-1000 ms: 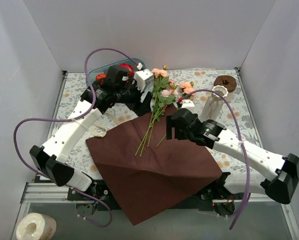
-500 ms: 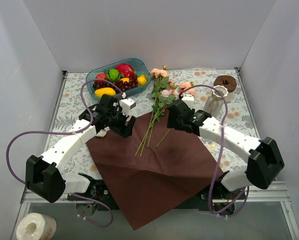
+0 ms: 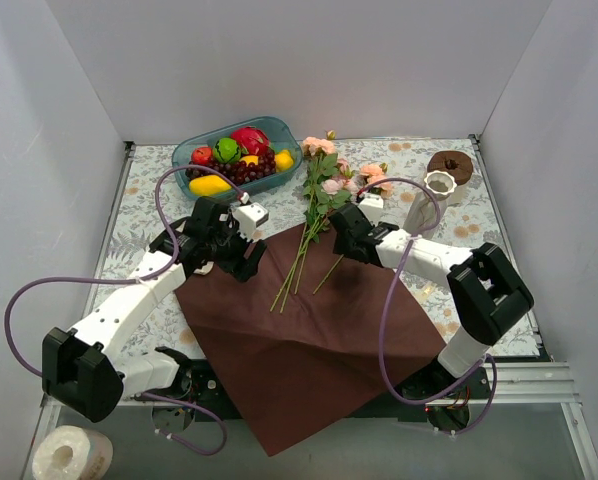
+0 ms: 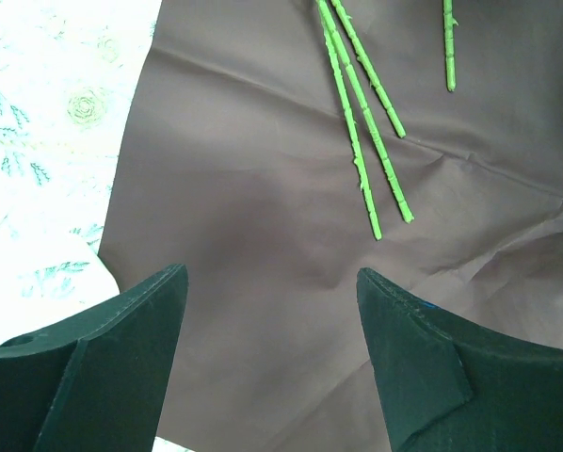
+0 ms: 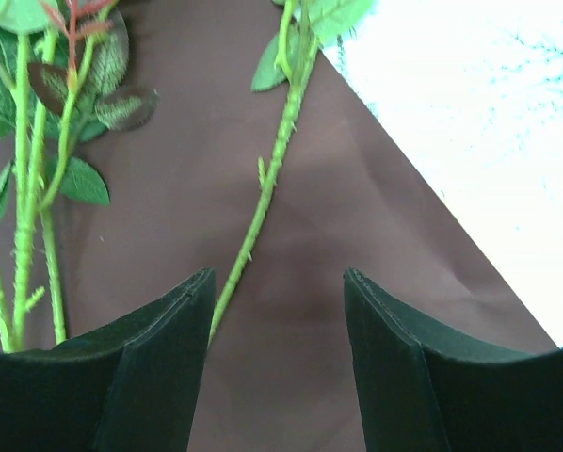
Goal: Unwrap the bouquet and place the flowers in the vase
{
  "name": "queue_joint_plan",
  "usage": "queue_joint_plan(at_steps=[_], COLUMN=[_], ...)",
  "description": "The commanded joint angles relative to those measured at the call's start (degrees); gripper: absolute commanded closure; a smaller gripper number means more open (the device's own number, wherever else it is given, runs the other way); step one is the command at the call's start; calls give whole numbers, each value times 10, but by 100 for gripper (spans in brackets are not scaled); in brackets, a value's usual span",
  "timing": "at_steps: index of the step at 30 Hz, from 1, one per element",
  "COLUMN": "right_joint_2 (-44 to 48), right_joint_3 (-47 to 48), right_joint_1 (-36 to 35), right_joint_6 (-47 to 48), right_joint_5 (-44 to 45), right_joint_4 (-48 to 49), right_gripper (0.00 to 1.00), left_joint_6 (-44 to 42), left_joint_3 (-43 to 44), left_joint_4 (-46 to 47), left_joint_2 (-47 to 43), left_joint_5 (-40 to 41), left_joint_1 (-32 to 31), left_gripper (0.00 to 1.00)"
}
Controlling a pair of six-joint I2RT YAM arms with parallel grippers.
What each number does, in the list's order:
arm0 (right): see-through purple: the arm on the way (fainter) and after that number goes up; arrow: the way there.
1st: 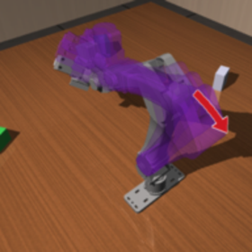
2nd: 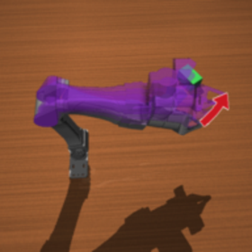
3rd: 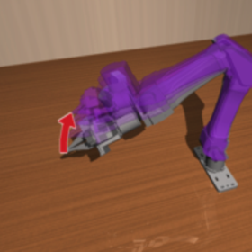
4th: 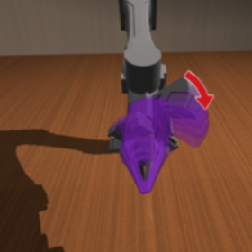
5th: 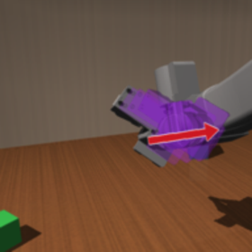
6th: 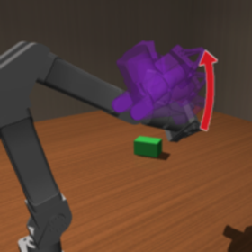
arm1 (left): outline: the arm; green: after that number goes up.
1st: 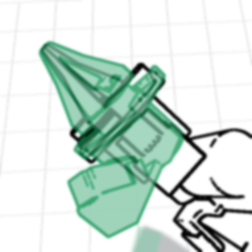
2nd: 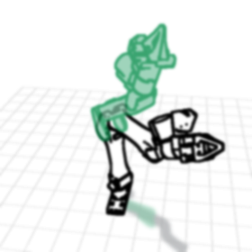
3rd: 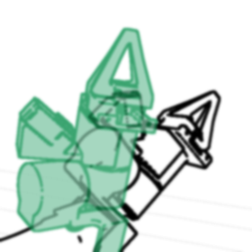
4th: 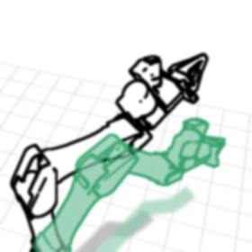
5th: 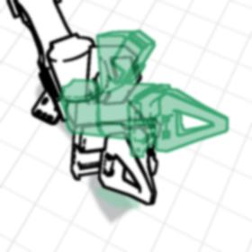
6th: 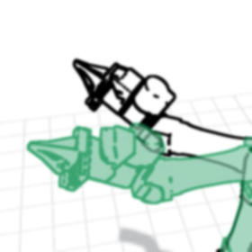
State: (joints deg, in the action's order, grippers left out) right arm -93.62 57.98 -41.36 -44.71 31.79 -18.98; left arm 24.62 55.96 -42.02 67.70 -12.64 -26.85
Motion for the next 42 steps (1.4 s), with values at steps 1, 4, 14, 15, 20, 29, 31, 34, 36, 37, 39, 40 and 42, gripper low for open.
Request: queue_joint_plan(at_steps=[1, 4, 14, 15, 20, 29, 31, 34, 36, 37, 39, 40, 42], right_joint_2=[-30, -51, -127, -132, -148, -162, -152, -138, -137, -136, -130, -127, -114], right_joint_3=[13, 14, 65, 67, 79, 72, 48, 23, 16, 12, 5, -4, -12], right_joint_1=[17, 20, 44, 44, 46, 45, 45, 45, 45, 45, 45, 45, 45], right_joint_6=[3, 18, 16, 16, 25, 37, 26, 12, 6, 3, 4, 7, 11], right_joint_5=[19, 20, 37, 37, 41, 49, 49, 35, 35, 35, 33, 33, 34], right_joint_4=[80, 112, 104, 105, 110, 107, 116, 127, 117, 115, 114, 114, 116], right_gripper=[36, 36, 39, 40, 43, 54, 57, 63, 71, 74, 79, 80, 85], left_joint_6=[-15, -10, -3, -1, 3, 3, 6, 6, 5, 6, 7, 3, 3], left_joint_3=[0, 2, 21, 22, 23, 30, 32, 36, 42, 44, 46, 45, 43], left_joint_4=[13, 12, -9, -10, -10, -11, -10, -11, -15, -17, -19, -21, -24], left_joint_2=[-29, -28, -31, -32, -34, -35, -35, -33, -31, -32, -37, -41, -45], left_joint_5=[5, 0, -8, -9, -11, -6, -6, -6, -5, -5, -4, -5, -4], left_joint_1=[0, 0, 0, 0, 0, 0, 0, 0, 0, 0, 0, 0, 0], left_gripper=[28, 28, 27, 27, 27, 28, 28, 29, 29, 30, 30, 31, 31])
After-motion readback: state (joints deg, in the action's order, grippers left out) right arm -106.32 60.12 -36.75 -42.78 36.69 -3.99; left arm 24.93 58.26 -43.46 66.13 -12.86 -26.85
